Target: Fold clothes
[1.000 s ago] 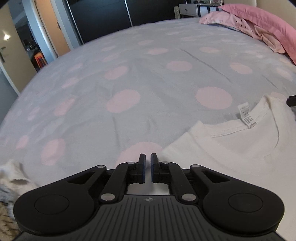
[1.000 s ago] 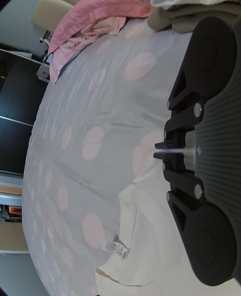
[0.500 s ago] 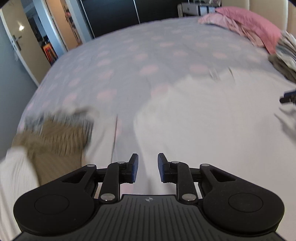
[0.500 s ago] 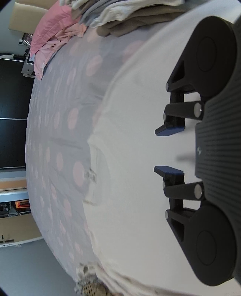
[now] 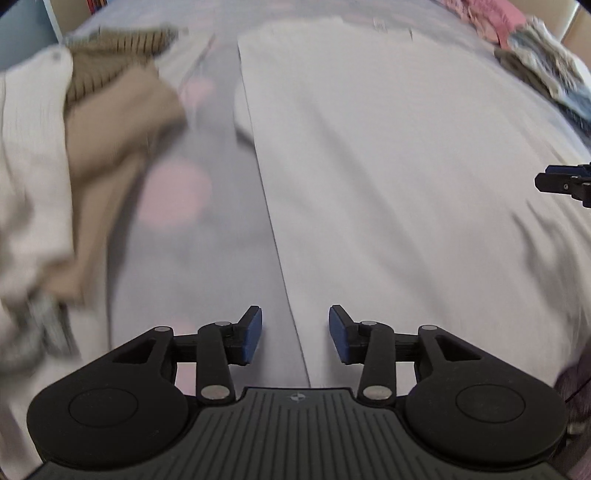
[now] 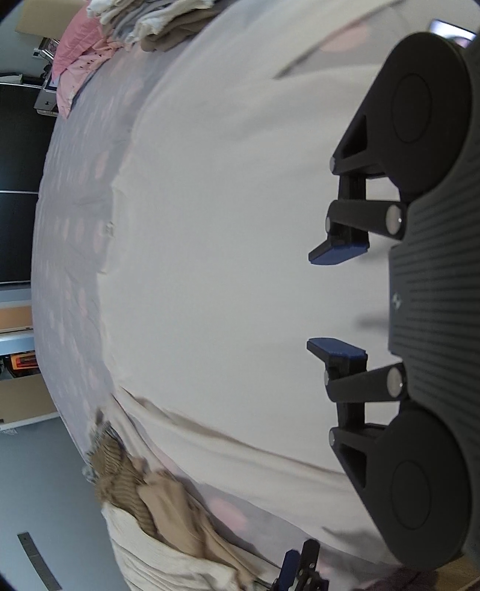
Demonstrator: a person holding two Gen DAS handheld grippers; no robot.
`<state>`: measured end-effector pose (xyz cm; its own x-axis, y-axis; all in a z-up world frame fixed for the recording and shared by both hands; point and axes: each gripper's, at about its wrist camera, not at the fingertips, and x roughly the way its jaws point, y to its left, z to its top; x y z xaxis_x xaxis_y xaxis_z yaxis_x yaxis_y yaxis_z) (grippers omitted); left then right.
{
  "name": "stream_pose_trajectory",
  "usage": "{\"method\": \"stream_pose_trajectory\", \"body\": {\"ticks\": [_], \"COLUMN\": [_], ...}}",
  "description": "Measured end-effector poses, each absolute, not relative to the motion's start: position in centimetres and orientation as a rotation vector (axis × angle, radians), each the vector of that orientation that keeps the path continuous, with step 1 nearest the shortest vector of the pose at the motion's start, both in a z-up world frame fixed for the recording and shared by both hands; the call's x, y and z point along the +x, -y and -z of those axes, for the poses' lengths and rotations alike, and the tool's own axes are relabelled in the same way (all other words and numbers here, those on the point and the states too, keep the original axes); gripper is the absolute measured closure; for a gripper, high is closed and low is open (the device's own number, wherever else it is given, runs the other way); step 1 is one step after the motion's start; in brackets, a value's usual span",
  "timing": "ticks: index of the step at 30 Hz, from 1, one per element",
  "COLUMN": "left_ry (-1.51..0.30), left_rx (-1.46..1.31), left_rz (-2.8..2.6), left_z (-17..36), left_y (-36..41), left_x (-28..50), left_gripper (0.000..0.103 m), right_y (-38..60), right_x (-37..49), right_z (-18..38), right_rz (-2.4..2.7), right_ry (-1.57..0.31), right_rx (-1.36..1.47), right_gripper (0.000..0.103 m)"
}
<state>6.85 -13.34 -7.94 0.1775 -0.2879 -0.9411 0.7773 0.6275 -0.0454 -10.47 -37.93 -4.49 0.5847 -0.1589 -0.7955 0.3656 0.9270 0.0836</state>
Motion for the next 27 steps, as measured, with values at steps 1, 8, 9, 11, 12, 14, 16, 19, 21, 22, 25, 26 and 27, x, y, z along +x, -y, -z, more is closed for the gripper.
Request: {"method": "stream_pose_trajectory", "body": {"ticks": [1,8,9,11,12,14,16,19,21,22,25,26,27], "left_ry": [-1.180,-1.267,-1.250,-1.213,-1.198,-1.176,-1.155,-1.110,-1.077,-1.061,-1.003,-0.980,-0.957], "left_rx": [0.505,0.421,0.428,0.445,0.446,0.428,0.389,0.337,0.298,0.279,0.231,0.218,0.205], "left_rz": [0.795,0.790,0.790,0.782,0.776,0.765,0.755,0.746,0.736,0.731,0.699,0.686,0.673], "left_z": [8.2,9.3,9.2,8.8,8.6,8.2,7.6,6.4,5.0,4.2,1.7,0.7,-0.4], "left_y": [12.9,11.4,11.5,11.5,11.4,11.0,10.5,9.7,9.1,8.8,7.9,7.6,7.3], "left_x": [6.5,4.9,4.7,4.3,4.2,3.8,3.5,4.2,4.5,4.7,5.7,6.2,6.7], "left_gripper": [0.065,0.079,0.086,0.092,0.097,0.101,0.102,0.102,0.103,0.103,0.103,0.103,0.103], "right_y": [36.8,30.0,29.4,28.6,28.2,27.9,27.9,28.2,28.3,28.3,28.3,28.3,28.2], "right_x": [-10.9,-12.5,-12.7,-12.8,-12.8,-12.8,-12.8,-12.9,-13.0,-13.0,-12.9,-13.0,-13.0], "right_z": [4.8,6.3,6.5,6.8,7.0,7.4,7.6,7.8,7.9,7.9,8.1,8.1,8.1], "right_rz": [0.305,0.287,0.282,0.273,0.275,0.290,0.299,0.316,0.328,0.331,0.337,0.334,0.330], "right_ry": [-0.903,-0.913,-0.918,-0.924,-0.929,-0.944,-0.953,-0.961,-0.966,-0.970,-0.978,-0.978,-0.979], "right_rx": [0.251,0.171,0.169,0.174,0.168,0.139,0.126,0.135,0.144,0.143,0.138,0.136,0.135], "right_gripper": [0.056,0.056,0.056,0.056,0.056,0.056,0.056,0.056,0.056,0.056,0.056,0.056,0.056]}}
